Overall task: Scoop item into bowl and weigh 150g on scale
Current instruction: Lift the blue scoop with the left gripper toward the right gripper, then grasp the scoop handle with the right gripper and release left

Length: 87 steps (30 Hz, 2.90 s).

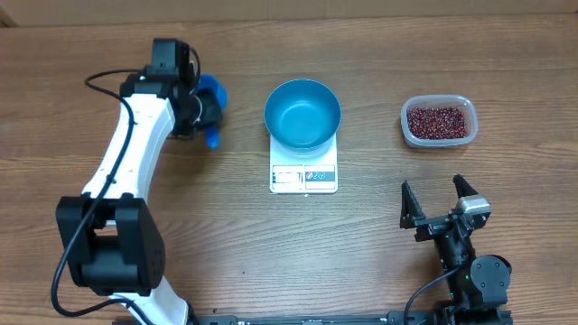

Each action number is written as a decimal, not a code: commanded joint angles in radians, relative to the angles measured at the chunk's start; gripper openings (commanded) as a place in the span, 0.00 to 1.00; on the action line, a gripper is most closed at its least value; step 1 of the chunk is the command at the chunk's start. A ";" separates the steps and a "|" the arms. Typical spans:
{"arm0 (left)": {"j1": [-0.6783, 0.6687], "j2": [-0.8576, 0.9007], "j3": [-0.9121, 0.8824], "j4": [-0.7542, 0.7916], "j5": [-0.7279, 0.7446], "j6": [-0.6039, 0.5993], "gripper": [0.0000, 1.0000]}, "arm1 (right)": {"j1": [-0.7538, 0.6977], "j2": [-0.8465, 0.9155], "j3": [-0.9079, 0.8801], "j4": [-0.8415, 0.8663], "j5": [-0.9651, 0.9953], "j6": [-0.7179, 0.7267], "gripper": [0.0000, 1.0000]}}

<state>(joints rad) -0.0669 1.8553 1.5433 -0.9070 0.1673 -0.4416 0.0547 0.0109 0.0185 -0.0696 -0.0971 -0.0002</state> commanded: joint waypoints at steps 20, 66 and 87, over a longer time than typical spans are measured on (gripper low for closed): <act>-0.132 0.007 0.111 -0.083 0.251 -0.532 0.04 | 0.002 -0.008 -0.010 0.039 -0.612 1.099 1.00; -0.437 -0.040 0.330 -0.245 -0.196 -0.831 0.04 | 0.517 1.193 0.601 0.428 -0.138 0.650 0.99; -0.438 -0.040 0.330 -0.267 -0.140 -0.902 0.04 | 0.517 1.413 0.769 0.453 -0.106 0.734 0.34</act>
<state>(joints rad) -0.4973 1.8450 1.8488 -1.1683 0.0147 -1.3079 0.5655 1.4189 0.7517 0.3714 -0.2100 0.7029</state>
